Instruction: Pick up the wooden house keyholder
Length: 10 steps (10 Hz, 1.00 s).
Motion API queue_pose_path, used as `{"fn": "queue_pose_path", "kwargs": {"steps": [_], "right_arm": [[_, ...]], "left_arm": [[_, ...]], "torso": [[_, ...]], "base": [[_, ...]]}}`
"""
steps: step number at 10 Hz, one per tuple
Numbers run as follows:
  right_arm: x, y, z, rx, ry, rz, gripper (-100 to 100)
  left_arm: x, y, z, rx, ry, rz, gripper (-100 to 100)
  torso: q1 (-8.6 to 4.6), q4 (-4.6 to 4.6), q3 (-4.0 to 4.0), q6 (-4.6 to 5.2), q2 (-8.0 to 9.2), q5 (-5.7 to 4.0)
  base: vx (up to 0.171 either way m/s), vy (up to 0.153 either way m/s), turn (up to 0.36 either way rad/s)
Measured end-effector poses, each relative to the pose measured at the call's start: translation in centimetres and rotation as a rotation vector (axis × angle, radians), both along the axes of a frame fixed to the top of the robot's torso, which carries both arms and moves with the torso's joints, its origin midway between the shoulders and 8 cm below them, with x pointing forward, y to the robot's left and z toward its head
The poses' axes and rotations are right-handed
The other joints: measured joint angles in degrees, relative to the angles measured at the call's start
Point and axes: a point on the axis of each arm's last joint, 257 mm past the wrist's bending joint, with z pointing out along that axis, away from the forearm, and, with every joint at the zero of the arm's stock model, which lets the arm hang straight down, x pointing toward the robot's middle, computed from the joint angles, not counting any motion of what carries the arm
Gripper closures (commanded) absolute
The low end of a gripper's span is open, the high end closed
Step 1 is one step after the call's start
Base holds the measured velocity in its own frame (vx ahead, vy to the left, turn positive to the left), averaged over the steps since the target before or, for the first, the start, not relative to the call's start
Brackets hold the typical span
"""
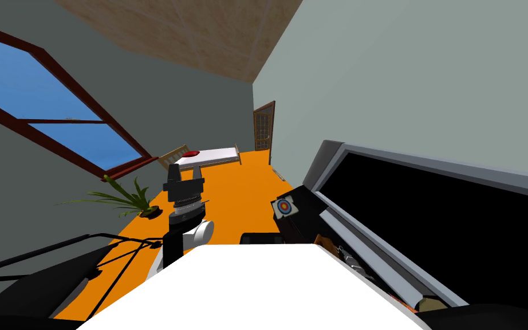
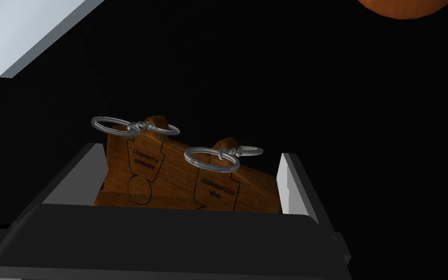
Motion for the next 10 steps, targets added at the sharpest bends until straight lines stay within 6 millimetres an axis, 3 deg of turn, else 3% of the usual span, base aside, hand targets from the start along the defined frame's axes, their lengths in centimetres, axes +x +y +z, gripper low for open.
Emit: {"fn": "queue_pose_path", "kwargs": {"steps": [1,5,6,7,10], "right_arm": [[0.0,0.0,0.0,-0.002,-0.001,0.002,100],[0.0,0.0,0.0,-0.001,-0.001,0.002,100],[0.0,0.1,0.0,-0.001,-0.001,0.002,0],[0.0,0.1,0.0,-0.001,-0.001,0.002,100],[0.7,-1.5,1.5,-0.005,-0.003,0.000,100]], "left_arm": [[0.0,0.0,0.0,0.000,0.000,0.000,0],[0.0,0.0,0.0,0.000,0.000,0.000,0],[0.0,0.0,0.0,0.000,0.000,0.000,0],[0.0,0.0,0.0,0.000,0.000,0.000,0],[0.0,0.0,0.0,0.000,0.000,0.000,0]], "torso": [[0.15,0.01,0.05,-0.01,0.10,0.02],[0.41,0.05,0.15,0.01,0.27,0.10],[0.42,0.06,0.15,0.01,0.28,0.11],[0.43,0.06,0.16,0.01,0.28,0.12],[0.85,0.10,0.32,0.06,0.57,0.23]], "base": [[0.006,-0.010,0.001],[0.000,0.000,0.000],[0.000,0.000,0.000],[-0.051,0.059,0.016],[-0.064,0.076,0.003]]}}
